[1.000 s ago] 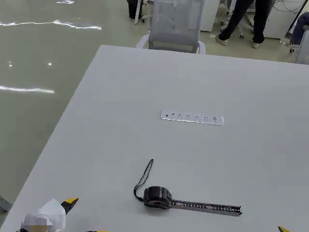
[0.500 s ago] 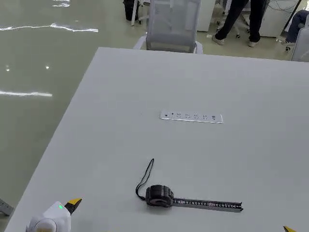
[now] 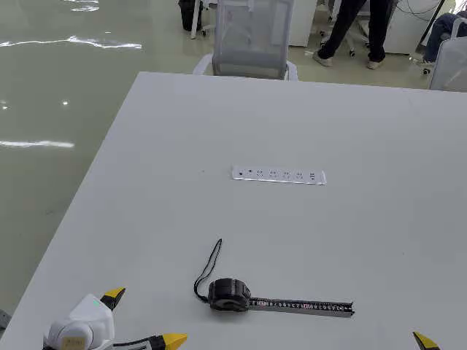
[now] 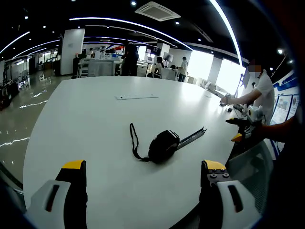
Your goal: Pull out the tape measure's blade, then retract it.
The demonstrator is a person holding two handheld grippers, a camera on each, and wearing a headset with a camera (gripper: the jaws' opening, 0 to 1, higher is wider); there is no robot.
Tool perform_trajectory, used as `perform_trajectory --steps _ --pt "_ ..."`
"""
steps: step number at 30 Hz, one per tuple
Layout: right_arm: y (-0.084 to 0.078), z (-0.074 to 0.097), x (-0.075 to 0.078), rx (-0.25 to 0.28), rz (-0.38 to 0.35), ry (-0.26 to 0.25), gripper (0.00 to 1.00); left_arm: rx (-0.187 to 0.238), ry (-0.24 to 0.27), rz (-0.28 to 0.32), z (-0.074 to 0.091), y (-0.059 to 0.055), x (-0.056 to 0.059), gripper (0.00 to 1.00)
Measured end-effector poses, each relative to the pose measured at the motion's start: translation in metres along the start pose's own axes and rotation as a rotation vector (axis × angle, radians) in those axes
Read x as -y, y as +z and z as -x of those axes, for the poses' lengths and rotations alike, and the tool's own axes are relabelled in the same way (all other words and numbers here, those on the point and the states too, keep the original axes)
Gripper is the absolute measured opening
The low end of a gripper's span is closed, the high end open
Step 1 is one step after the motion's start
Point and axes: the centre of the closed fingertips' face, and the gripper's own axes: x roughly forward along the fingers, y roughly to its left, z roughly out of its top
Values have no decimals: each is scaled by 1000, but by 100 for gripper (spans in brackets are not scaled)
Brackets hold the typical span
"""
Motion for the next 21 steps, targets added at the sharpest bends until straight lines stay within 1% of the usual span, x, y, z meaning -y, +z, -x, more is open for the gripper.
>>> perform_trajectory --steps 2,5,7,10,11,12,14,15,16,17,19,21 --pt "1 -3 1 9 7 -1 95 0 10 -2 -3 4 5 99" --pt "4 -7 1 7 6 6 94 -4 29 -19 -8 7 10 99" --pt "7 -10 0 13 7 13 93 -5 29 -20 -14 6 13 99" --pt "9 -17 -1 16 6 27 92 -11 26 -1 -21 5 20 99" --pt "12 -20 -2 17 5 34 92 -10 31 -4 -24 4 21 99" --pt "16 -24 -4 24 20 44 91 -9 40 -9 -28 4 23 99" --pt "19 -30 -6 23 39 55 91 -11 55 -8 -33 4 25 99" --pt "19 -34 -6 19 43 63 90 -12 70 -4 -35 5 26 99" --pt "19 -36 -5 20 44 66 90 -8 74 -6 -36 7 28 99" --pt "22 -38 -5 27 46 69 90 7 83 -14 -38 11 29 99" --pt "25 -41 -6 33 48 79 90 15 89 -16 -43 14 30 99" --pt "24 -44 -7 26 65 96 89 14 88 10 -49 15 32 99"
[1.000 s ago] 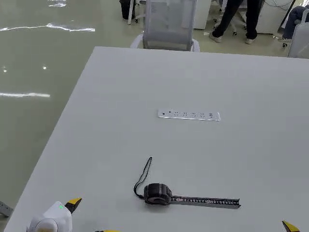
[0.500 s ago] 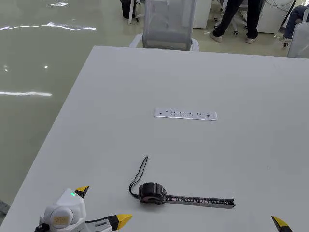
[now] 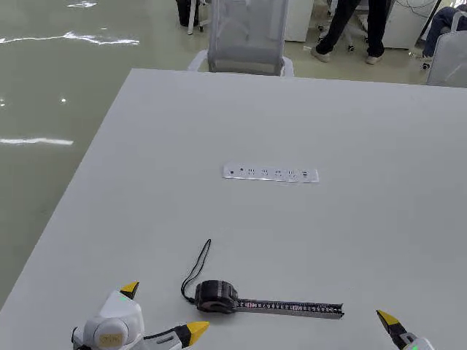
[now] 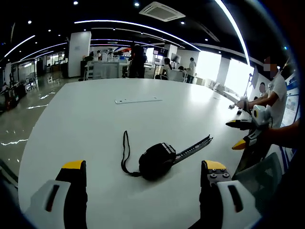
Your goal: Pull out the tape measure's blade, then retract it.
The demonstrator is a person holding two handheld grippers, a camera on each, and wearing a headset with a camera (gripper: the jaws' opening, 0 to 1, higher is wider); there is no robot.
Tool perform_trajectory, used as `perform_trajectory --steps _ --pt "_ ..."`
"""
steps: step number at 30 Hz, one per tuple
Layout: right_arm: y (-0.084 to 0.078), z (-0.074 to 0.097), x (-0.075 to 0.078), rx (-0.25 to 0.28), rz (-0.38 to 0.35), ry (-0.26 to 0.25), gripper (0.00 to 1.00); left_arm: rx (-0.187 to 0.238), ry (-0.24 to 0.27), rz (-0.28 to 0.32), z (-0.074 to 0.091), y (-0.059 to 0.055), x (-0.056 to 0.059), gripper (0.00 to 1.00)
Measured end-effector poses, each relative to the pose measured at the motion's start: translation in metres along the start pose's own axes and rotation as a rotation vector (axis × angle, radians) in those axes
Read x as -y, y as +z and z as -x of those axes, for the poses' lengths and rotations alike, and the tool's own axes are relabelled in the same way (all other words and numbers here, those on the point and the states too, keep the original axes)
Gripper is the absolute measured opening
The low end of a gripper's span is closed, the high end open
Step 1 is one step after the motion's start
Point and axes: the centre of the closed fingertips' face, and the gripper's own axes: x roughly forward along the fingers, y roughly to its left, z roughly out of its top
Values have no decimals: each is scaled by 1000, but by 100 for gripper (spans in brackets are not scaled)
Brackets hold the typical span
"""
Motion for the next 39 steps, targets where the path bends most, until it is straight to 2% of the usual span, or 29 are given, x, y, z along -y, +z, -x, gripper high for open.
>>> perform_trajectory --steps 2,4,6,15,18,21,28,31,36,39 --pt "-3 -3 0 -10 20 27 89 10 20 69 -4 4 3 99" --pt "-7 -8 2 -19 31 34 89 20 35 48 -9 7 6 99" --pt "-9 -12 4 -21 32 42 88 16 61 0 -15 5 6 99" --pt "-15 -24 8 -27 31 66 82 -9 87 1 -35 -5 20 99" --pt "-19 -28 11 -44 41 73 81 -12 80 31 -43 -7 30 99" --pt "-20 -32 16 -51 58 81 79 -8 85 12 -52 -7 39 99" --pt "-17 -40 28 -62 88 97 75 1 117 30 -58 -3 40 99" --pt "-18 -44 31 -79 102 118 70 -14 134 24 -61 -8 36 99" --pt "-21 -52 34 -108 135 146 63 -25 156 67 -67 -11 34 99" --pt "-24 -57 37 -132 155 160 60 -30 168 68 -72 -15 34 99"
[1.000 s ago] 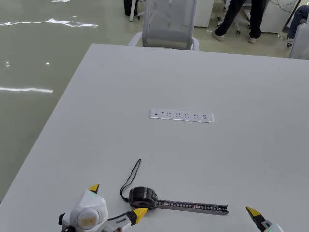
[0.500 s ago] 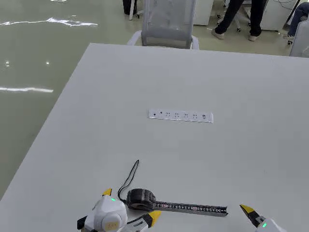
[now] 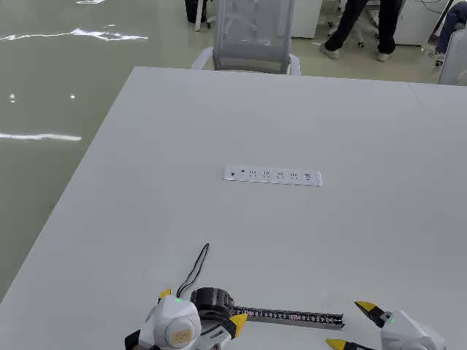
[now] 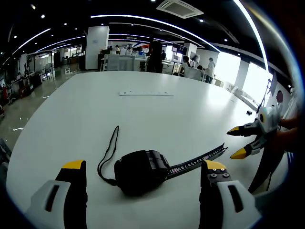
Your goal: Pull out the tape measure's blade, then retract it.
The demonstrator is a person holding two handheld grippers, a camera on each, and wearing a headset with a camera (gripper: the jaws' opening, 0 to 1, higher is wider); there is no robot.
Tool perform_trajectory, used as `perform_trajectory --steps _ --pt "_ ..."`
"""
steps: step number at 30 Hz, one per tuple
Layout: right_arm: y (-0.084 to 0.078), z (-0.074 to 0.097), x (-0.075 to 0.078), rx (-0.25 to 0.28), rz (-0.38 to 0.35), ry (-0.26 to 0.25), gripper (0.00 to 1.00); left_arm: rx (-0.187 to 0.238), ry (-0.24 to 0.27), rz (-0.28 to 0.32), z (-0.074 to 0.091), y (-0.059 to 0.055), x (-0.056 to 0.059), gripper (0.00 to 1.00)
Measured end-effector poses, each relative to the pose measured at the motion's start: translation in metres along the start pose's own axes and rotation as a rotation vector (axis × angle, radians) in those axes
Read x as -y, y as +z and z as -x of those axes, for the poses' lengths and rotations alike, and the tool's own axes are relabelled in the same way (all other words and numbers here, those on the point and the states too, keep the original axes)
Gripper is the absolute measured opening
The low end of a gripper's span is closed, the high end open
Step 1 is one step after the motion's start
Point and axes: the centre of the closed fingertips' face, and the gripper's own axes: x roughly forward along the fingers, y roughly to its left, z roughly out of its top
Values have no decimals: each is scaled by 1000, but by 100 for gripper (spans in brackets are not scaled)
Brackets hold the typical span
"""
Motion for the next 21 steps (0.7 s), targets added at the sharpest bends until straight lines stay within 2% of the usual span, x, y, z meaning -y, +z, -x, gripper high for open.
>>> perform_trajectory --steps 1,4,9,15,21 --pt "-1 -1 1 -5 2 5 59 10 1 -9 -1 1 1 99" --pt "-8 -7 1 -35 -3 46 54 2 -3 -11 -4 -1 4 99" --pt "-13 -13 1 -73 35 90 48 -12 -6 -11 -10 -6 6 99" --pt "-15 -19 2 -99 70 144 39 -32 3 -11 -15 -12 1 99" --pt "-18 -22 -1 -129 93 184 30 -29 9 -6 -21 -11 0 99"
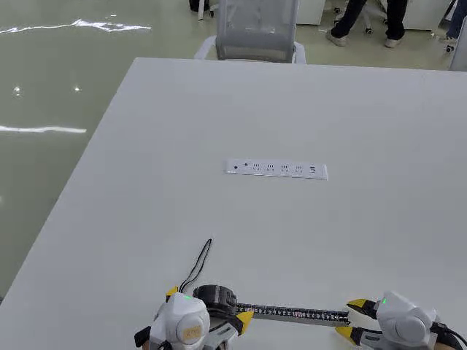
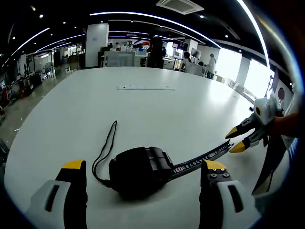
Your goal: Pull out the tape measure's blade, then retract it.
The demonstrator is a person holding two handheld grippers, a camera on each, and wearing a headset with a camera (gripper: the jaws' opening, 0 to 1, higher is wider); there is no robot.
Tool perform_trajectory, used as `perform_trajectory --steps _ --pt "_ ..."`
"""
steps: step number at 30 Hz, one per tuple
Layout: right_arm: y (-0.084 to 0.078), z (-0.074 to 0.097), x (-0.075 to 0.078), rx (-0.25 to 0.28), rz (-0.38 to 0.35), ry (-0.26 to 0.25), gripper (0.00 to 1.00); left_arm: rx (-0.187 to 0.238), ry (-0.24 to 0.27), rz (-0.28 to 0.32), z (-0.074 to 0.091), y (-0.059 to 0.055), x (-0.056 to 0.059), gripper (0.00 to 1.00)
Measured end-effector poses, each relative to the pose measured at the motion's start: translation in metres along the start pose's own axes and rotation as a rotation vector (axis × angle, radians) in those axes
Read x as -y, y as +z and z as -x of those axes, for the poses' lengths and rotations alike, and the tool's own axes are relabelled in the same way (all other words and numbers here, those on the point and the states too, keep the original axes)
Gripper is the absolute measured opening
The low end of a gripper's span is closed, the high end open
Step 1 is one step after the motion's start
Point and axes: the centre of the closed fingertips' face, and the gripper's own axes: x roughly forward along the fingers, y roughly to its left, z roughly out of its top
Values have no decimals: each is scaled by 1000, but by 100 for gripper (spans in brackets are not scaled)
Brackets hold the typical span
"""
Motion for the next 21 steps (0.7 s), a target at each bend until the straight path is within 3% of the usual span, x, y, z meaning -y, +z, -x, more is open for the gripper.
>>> perform_trajectory --steps 11,14,20,21 --pt "-9 -4 2 -55 35 28 21 -2 -11 -2 -10 -1 4 99" --pt "-8 -6 5 -45 2 35 19 -3 -10 4 -10 -3 3 99" --pt "-7 -6 3 -50 31 64 19 -6 -9 10 -9 -4 2 99" --pt "-8 -4 0 -59 39 80 16 -5 -8 10 -9 -4 2 99"
